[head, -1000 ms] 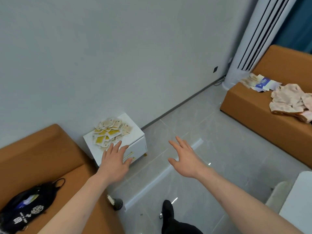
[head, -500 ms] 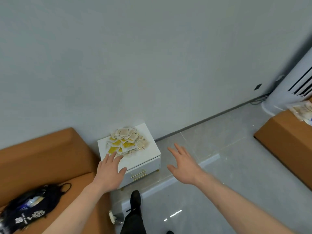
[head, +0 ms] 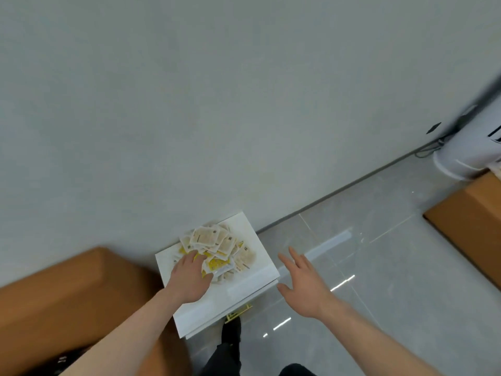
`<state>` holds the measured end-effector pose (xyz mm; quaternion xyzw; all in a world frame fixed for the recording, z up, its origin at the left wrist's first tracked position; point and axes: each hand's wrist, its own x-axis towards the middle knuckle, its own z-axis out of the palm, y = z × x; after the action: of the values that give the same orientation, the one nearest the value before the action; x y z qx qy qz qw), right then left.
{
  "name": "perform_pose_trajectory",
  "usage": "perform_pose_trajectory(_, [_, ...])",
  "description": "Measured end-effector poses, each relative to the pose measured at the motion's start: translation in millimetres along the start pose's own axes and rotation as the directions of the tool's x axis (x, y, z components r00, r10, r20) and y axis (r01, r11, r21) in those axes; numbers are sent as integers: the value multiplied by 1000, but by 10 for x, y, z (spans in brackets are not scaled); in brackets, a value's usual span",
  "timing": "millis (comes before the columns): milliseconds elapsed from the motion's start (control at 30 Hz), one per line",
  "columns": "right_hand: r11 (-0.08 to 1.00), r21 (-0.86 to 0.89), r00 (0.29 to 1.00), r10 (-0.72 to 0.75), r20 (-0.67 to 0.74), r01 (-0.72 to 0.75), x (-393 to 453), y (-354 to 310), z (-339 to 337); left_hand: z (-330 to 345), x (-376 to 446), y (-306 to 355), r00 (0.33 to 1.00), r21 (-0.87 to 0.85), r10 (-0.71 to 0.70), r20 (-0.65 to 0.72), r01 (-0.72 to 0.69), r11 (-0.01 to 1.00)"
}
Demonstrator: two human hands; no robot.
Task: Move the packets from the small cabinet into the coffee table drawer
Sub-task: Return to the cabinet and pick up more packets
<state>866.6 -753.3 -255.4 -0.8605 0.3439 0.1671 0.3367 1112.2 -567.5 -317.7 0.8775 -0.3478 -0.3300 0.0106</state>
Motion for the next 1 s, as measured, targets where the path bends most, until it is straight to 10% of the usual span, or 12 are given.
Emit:
perform_pose_trajectory(333, [997, 29, 996, 72, 61, -74, 1093, -173, 153, 43, 1420, -258, 974, 40, -107, 200, 101, 994])
perform_pose_trajectory(1000, [997, 12, 987, 69, 148, -72, 2571, 429, 1428, 1284, 2932, -799, 999, 13, -49, 3, 48, 999])
